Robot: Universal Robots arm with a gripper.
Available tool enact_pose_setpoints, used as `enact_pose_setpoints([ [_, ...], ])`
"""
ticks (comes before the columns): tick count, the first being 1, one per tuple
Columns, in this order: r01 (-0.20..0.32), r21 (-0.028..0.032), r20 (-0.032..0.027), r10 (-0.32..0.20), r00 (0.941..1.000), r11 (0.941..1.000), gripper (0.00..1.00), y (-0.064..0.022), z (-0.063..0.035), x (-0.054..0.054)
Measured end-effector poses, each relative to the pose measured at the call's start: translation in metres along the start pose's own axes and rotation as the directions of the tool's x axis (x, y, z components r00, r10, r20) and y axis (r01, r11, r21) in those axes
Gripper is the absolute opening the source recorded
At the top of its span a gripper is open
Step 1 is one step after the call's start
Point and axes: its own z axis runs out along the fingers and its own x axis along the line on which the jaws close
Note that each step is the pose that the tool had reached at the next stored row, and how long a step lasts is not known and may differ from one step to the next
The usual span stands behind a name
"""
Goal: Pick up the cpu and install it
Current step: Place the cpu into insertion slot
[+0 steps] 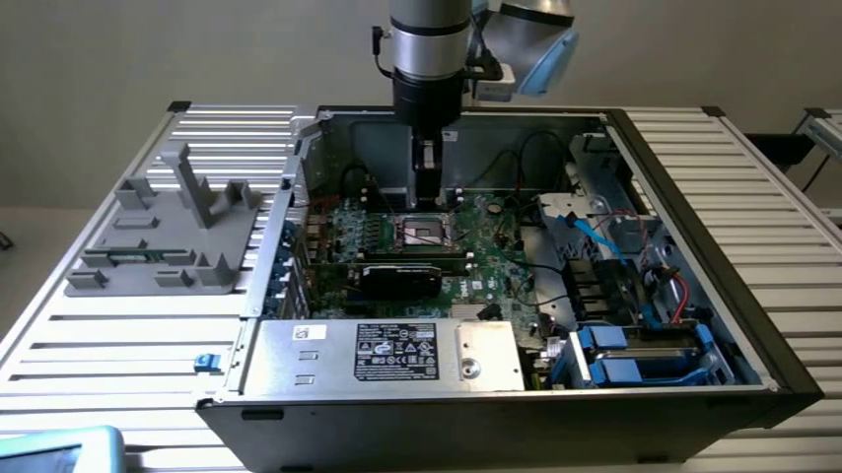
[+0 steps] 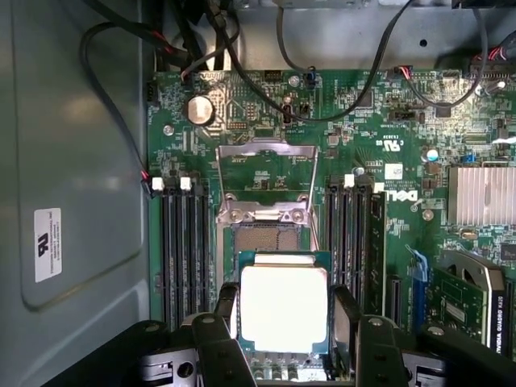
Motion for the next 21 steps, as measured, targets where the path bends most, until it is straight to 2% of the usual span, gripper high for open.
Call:
enact_pose_setpoints([
  [21,-0.013,-0.0003,0.0001,0.013,0.9999,0.9999,0.55,0.0005,0.0384,0.0],
])
